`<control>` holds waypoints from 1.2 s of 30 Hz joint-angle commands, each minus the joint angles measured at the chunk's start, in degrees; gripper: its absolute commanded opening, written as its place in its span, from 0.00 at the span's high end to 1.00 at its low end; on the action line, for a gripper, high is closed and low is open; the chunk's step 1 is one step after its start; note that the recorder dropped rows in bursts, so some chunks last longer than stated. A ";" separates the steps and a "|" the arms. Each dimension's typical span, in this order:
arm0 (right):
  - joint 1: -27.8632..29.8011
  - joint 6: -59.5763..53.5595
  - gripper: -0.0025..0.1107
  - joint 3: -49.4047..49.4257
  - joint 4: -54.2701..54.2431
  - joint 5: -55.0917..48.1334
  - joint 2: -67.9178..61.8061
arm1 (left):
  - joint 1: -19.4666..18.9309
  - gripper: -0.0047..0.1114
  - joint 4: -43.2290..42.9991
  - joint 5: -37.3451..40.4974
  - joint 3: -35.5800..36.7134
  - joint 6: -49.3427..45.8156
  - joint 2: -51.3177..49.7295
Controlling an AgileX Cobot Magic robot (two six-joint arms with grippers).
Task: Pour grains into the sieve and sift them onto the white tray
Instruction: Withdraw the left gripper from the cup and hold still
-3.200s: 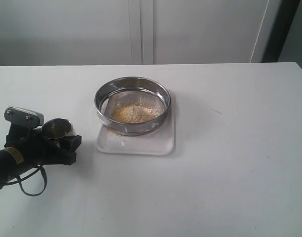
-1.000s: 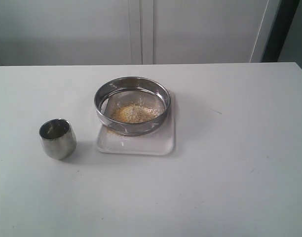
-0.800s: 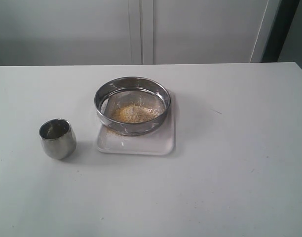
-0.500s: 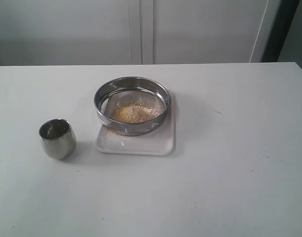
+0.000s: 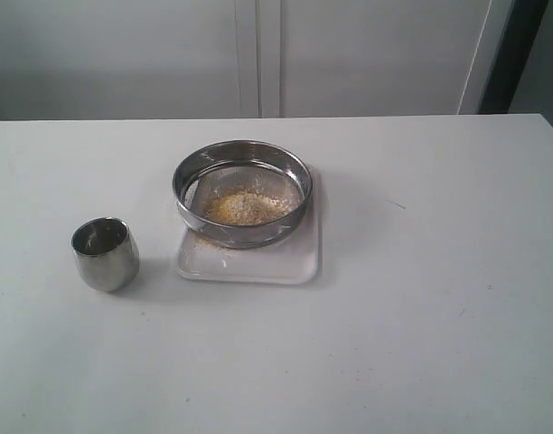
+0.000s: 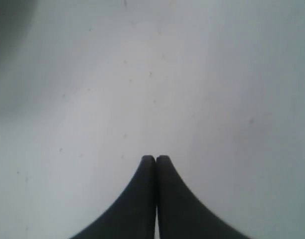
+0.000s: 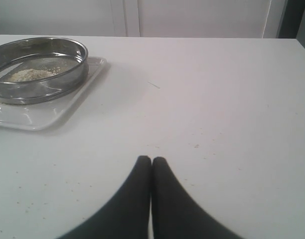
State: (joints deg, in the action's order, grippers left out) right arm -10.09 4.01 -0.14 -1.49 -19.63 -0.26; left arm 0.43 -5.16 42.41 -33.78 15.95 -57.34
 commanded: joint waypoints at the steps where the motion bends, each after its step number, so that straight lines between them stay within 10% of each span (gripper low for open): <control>1: -0.14 0.37 0.98 0.14 -0.14 0.41 0.26 | -0.32 0.96 1.73 -10.54 -0.43 -0.45 3.53; 8: -0.14 0.37 0.98 0.14 0.14 0.41 0.26 | -0.32 0.96 1.30 -24.42 0.02 -0.45 6.43; 20: -0.14 0.37 0.98 0.14 0.14 0.41 0.26 | 4.34 0.96 11.16 -25.87 2.20 -18.90 6.43; 36: -0.14 2.35 0.98 0.14 -3.45 7.58 0.26 | 5.48 0.96 10.06 -27.84 2.20 -17.94 6.43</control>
State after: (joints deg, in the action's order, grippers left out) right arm -10.09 4.95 -0.14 -2.64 -17.18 -0.26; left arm 5.46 4.89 14.58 -32.02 -1.95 -51.39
